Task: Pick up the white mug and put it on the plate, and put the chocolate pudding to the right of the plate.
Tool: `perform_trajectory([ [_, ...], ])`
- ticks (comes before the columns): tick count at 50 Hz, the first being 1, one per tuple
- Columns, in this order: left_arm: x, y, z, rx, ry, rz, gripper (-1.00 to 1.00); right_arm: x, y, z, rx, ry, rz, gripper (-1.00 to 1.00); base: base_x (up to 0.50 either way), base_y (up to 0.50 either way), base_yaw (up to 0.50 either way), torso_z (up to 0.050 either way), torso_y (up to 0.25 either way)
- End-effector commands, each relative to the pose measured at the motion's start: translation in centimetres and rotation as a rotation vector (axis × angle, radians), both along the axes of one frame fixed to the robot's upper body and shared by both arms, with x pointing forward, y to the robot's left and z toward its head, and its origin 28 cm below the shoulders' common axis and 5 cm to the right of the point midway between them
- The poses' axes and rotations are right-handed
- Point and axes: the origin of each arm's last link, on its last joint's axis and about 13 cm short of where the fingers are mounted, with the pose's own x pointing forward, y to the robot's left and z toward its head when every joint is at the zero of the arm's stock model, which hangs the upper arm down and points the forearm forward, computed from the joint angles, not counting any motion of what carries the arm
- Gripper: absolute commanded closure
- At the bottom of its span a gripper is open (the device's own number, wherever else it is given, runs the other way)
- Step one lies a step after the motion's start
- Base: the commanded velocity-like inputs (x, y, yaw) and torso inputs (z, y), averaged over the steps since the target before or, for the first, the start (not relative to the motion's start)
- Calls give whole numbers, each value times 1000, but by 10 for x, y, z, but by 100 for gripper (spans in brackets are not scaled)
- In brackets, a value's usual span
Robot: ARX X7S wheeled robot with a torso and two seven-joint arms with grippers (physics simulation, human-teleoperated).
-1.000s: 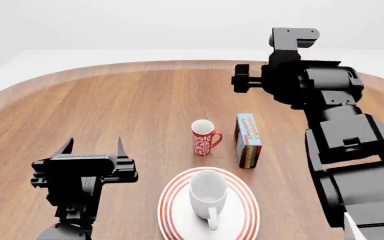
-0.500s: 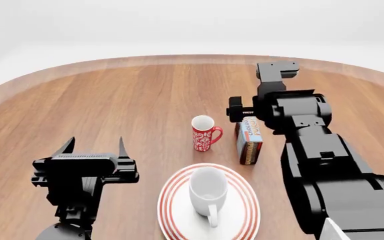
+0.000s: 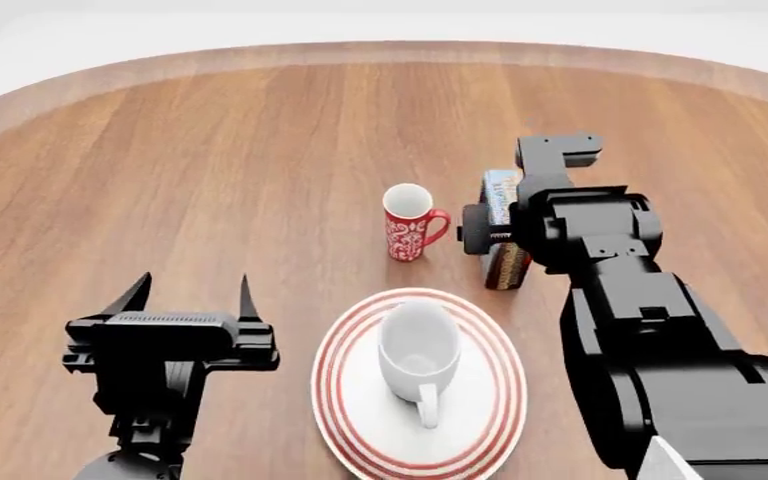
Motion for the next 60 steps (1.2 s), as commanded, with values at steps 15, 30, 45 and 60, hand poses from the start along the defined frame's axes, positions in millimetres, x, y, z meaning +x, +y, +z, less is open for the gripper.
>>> perform_trajectory([
  [15,-1,1,0,-25,-3,-2,-100,-1,1,-5,-18,19,-9,100,0,0,0,0,-105],
  [30,0,2,0,-31,15,-14,-100,-1,1,-2,-28,11,-12,100,0,0,0,0,28],
  [45,-1,2,1,-31,8,-18,-100,0,-5,3,-39,7,-24,100,1,0,0,0,250],
  [60,-1,4,4,-42,-7,6,-100,2,-38,44,31,-55,-37,100,0,0,0,0,96],
])
